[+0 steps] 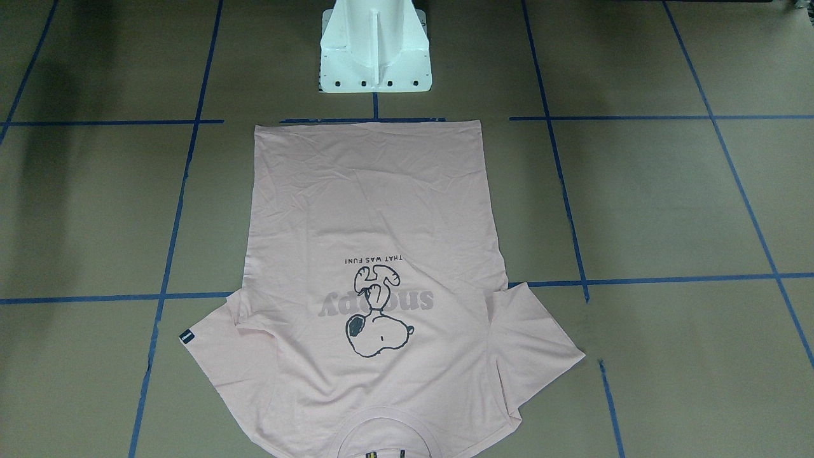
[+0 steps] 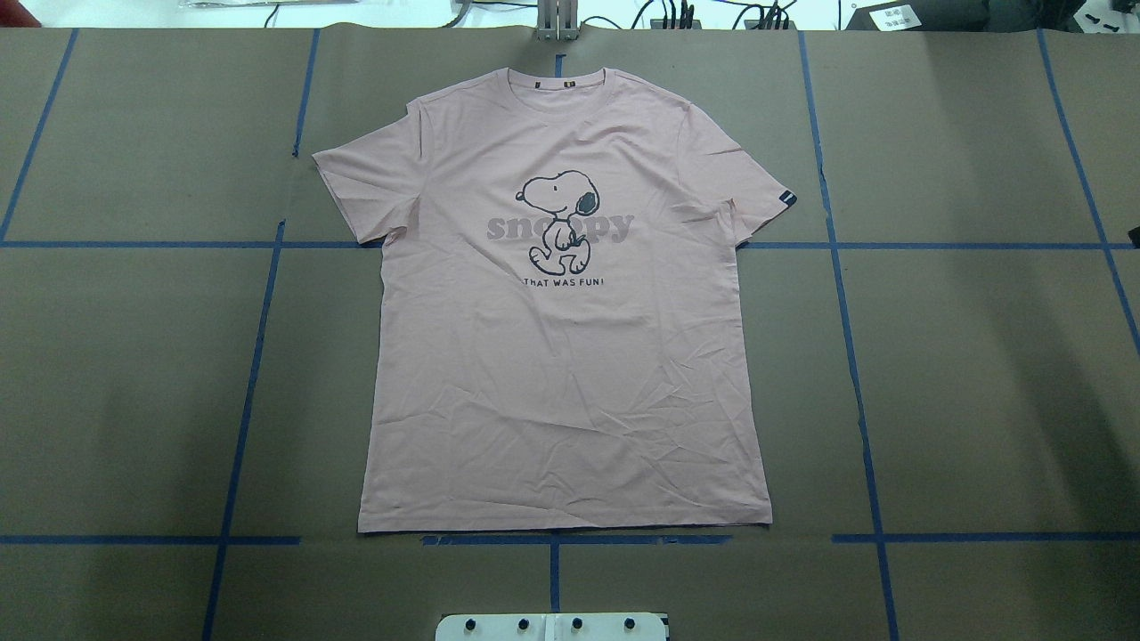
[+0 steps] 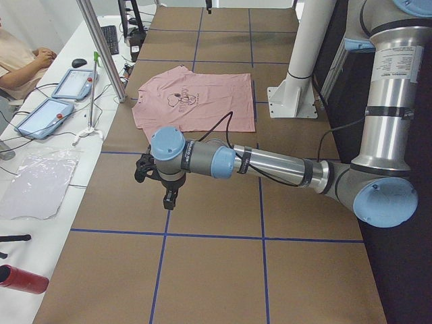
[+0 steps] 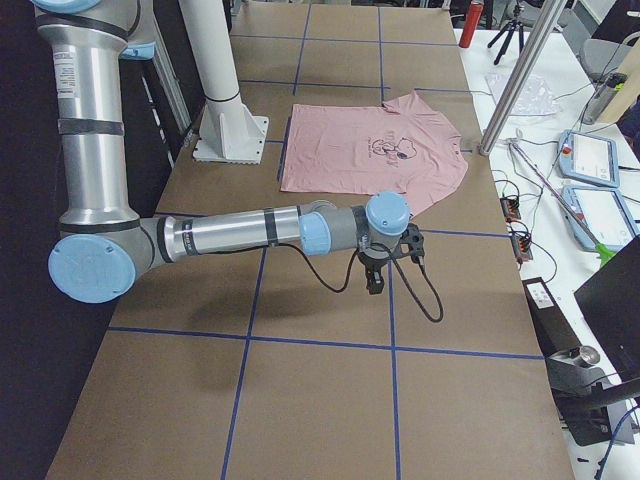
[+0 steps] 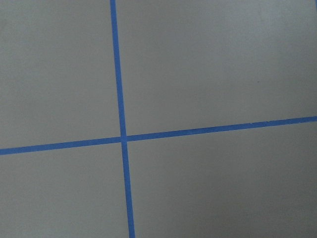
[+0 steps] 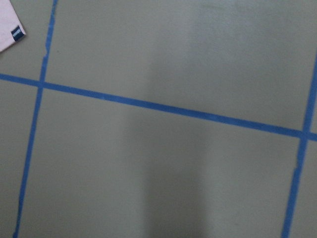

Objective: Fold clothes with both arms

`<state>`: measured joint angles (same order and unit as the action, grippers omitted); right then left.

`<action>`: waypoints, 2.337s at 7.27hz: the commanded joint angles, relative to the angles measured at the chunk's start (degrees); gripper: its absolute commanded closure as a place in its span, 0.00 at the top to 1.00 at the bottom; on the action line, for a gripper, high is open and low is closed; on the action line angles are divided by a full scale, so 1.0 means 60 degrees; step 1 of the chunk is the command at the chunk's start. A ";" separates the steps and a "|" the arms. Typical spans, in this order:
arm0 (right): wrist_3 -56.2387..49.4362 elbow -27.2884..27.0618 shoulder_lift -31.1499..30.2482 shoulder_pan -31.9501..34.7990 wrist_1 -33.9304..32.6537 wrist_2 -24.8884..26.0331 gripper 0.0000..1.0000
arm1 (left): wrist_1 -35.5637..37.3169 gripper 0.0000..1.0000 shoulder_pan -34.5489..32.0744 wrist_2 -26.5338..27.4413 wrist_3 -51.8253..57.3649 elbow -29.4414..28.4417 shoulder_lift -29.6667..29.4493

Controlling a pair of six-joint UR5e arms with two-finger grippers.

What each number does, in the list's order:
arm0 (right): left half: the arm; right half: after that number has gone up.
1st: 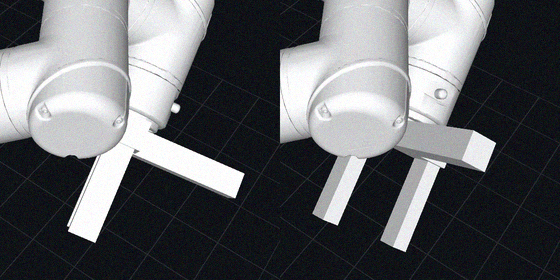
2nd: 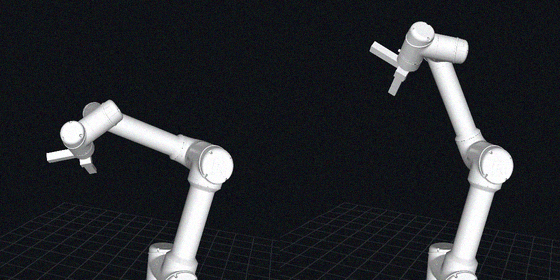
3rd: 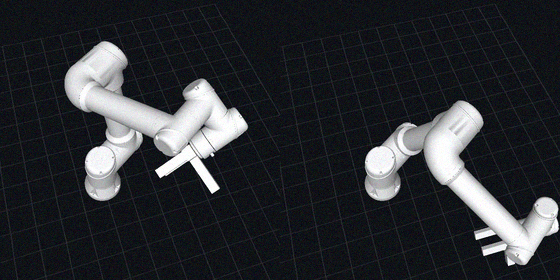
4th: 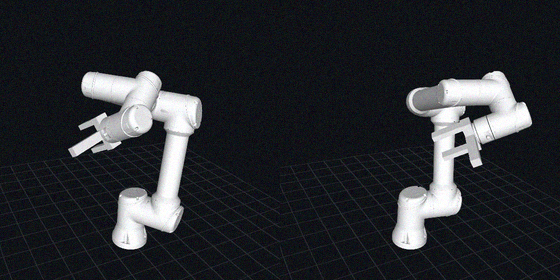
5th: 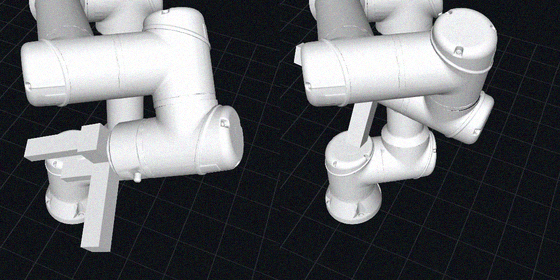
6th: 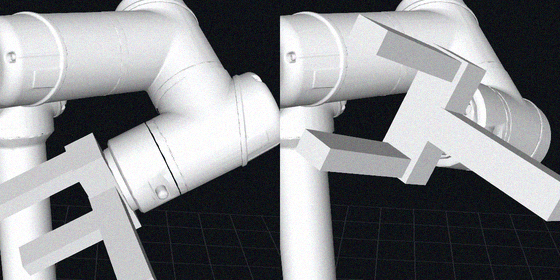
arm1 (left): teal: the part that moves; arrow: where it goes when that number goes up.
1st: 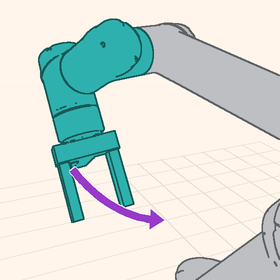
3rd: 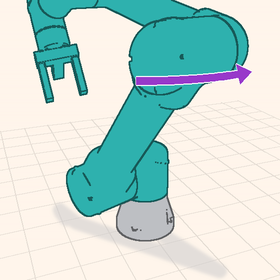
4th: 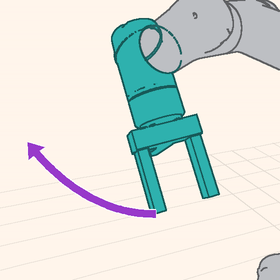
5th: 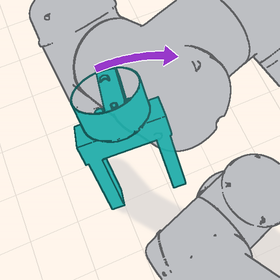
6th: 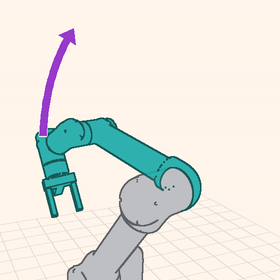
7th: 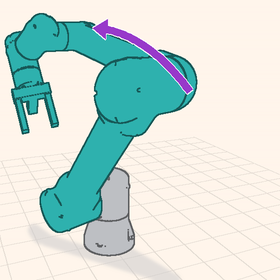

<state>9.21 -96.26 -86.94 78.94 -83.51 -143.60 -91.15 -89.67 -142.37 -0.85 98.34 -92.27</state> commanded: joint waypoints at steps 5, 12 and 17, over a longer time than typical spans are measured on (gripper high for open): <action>0.9762 0.3854 0.4556 -0.4275 0.4367 0.4037 0.77 | -0.0424 1.00 0.0033 -0.0790 -0.0019 0.0250 0.0217; 1.0433 0.4676 0.4939 -0.4659 0.4470 0.4963 0.66 | -0.0555 1.00 0.0033 -0.1321 0.0025 0.0544 0.0788; 1.0389 0.4690 0.4851 -0.4733 0.4455 0.5109 0.25 | -0.0629 1.00 0.0033 -0.1321 0.0025 0.0544 0.0788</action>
<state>71.55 -68.14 -57.78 50.54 -56.75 -113.15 -94.82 -89.47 -150.29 -0.70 101.60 -87.54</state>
